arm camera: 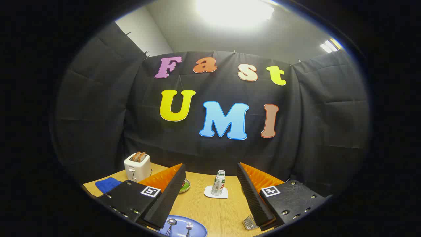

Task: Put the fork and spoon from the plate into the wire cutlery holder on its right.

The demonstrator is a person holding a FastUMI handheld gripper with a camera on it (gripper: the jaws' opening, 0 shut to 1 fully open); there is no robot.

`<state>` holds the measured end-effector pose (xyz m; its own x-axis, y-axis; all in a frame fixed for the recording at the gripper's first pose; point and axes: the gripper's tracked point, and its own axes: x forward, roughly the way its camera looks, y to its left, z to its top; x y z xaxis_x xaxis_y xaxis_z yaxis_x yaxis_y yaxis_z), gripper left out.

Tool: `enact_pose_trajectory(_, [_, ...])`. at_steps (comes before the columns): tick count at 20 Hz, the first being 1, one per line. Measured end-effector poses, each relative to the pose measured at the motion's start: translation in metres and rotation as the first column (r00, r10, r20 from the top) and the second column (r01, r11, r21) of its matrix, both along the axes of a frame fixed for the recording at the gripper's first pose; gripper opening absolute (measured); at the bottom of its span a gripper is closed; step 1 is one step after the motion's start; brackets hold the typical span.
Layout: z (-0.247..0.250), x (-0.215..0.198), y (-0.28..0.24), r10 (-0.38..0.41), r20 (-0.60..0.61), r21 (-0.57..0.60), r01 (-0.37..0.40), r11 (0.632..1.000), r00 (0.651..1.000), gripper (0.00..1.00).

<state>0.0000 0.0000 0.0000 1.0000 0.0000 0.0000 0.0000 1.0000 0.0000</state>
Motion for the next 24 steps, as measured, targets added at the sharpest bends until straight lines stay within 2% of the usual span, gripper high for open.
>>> enact_pose_trajectory(17, [-0.009,0.002,0.001,0.017,-0.038,0.009,-0.017,1.000,0.999,0.96])
enact_pose_trajectory(24, [-0.030,0.005,0.008,0.038,-0.111,-0.002,-0.039,0.999,0.993,0.96])
